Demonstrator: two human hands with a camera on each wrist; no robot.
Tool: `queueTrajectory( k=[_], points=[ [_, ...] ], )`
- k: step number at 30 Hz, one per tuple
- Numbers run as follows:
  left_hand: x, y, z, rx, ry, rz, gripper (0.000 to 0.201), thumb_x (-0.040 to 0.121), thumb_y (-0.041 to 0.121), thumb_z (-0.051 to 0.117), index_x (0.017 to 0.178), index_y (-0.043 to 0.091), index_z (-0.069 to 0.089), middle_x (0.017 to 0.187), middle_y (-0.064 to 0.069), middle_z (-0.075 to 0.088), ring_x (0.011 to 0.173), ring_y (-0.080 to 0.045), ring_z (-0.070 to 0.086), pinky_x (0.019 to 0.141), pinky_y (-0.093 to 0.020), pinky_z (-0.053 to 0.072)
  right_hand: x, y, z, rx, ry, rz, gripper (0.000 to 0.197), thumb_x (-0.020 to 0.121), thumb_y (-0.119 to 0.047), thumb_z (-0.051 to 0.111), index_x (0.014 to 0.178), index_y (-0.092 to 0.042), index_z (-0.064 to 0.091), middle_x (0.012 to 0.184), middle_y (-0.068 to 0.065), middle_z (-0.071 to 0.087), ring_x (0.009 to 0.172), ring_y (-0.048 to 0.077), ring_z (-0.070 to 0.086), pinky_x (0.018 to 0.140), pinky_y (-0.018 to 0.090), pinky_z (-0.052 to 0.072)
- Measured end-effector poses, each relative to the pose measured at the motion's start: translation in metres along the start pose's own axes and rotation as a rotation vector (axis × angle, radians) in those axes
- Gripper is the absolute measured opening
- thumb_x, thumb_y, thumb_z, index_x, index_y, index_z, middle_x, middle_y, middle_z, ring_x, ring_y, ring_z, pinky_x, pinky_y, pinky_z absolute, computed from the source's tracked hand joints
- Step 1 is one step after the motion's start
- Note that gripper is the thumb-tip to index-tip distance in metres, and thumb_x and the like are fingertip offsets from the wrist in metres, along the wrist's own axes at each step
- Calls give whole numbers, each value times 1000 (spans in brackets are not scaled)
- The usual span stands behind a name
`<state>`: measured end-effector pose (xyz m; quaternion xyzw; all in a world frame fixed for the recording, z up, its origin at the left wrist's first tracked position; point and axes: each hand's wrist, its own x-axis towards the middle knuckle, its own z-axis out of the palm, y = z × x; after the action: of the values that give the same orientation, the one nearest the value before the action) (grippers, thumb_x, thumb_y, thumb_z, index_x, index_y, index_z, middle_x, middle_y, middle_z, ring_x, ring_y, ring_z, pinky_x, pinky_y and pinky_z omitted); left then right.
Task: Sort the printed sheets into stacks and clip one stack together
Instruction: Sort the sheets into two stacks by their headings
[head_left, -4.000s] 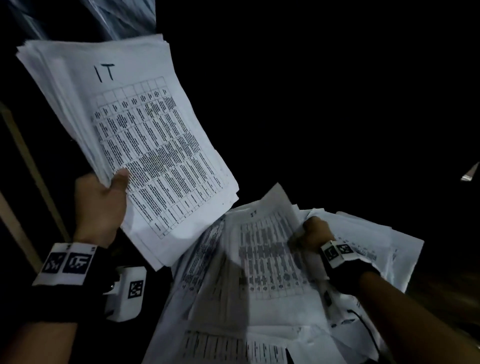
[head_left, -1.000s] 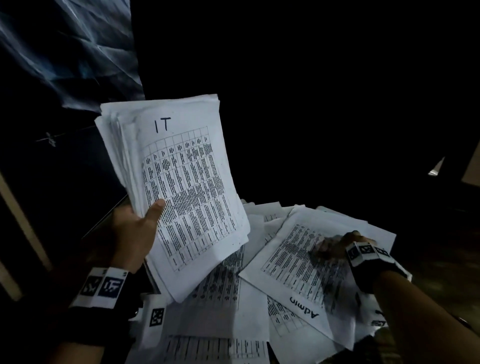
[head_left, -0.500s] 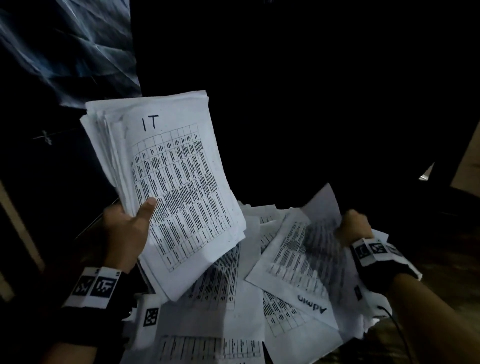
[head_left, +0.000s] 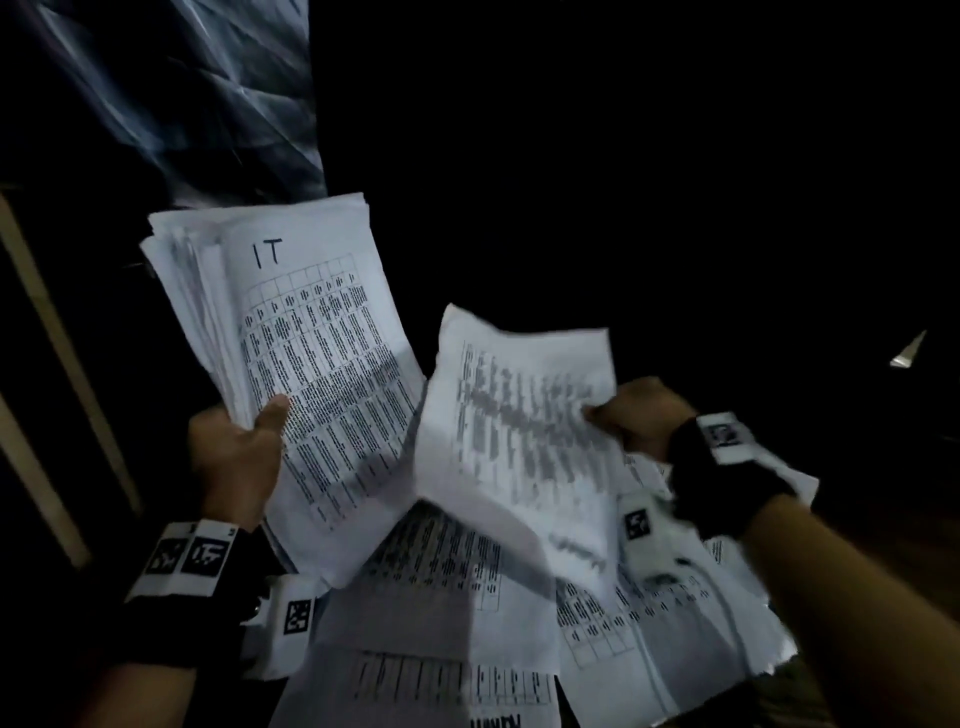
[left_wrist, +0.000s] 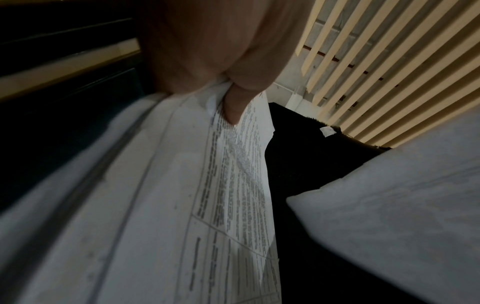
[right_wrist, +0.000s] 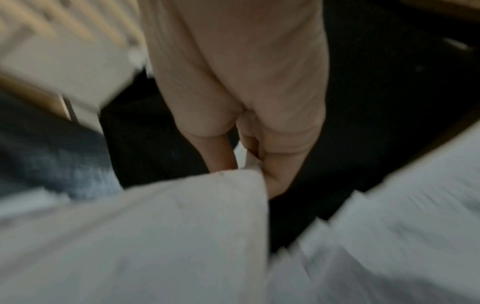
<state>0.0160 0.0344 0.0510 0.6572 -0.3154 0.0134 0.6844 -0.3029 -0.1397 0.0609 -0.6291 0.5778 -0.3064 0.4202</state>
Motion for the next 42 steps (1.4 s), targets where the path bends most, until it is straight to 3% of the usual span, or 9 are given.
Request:
queueTrajectory(
  k=[3,6,11,21,25,29,34,39,42],
  points=[
    [-7,0,1,-8,-22,-20,37,85,14,68,107,-15,60,105,-26,65,103,-31,62,83,-40,46,-4,23,57,-259,-104,31,34,82,-13,66,110,6,63,98,19,62,81,23,57,74,31,50],
    [-10,-7,2,-34,-45,-34,31,85,12,68,103,-13,63,106,-32,66,101,-39,64,85,-42,48,-17,32,95,-342,-44,-9,17,81,-7,66,80,10,62,100,26,66,86,30,62,75,32,50],
    [-12,-12,4,-13,-46,-15,31,84,17,70,97,-10,65,97,-27,68,98,-39,66,87,-50,51,-16,26,110,-406,77,-53,29,84,-9,63,107,7,58,113,23,65,104,34,64,75,28,49],
    [-4,-9,4,-102,-32,-13,39,85,16,69,107,-15,60,111,-33,64,105,-41,63,91,-51,49,-3,24,-6,-575,438,-162,24,85,-15,67,96,5,60,92,21,57,83,33,55,67,32,36],
    [-8,-8,8,-106,-63,-53,36,85,17,69,114,-4,64,110,-16,66,103,-30,63,96,-49,49,-2,55,-21,-656,411,-204,21,90,-8,58,105,6,65,108,28,64,96,41,59,72,40,41],
    [-12,-10,12,-75,-90,-36,28,86,15,68,98,-10,65,89,-13,63,84,-25,60,79,-39,49,-7,43,-54,-478,524,-315,17,84,-13,67,76,0,62,79,26,63,74,27,59,66,36,43],
    [-15,-7,11,-73,-93,0,21,87,11,66,86,-9,61,83,-12,57,80,-19,54,71,-30,38,-1,17,-106,288,602,-296,19,82,-9,67,64,-8,61,49,2,63,42,15,56,46,30,52],
    [-16,-10,9,-27,-93,6,31,87,13,67,66,0,47,63,-7,48,66,-18,49,64,-30,34,-5,31,-106,351,227,13,7,88,-11,59,81,-13,58,54,-3,70,46,8,66,44,19,55],
    [-16,-12,13,-14,-111,-22,41,86,17,68,56,4,43,53,-3,42,56,-17,45,58,-27,34,-20,56,-65,-79,168,97,8,85,-12,64,78,-9,60,63,6,67,37,3,60,38,16,50]
  ],
)
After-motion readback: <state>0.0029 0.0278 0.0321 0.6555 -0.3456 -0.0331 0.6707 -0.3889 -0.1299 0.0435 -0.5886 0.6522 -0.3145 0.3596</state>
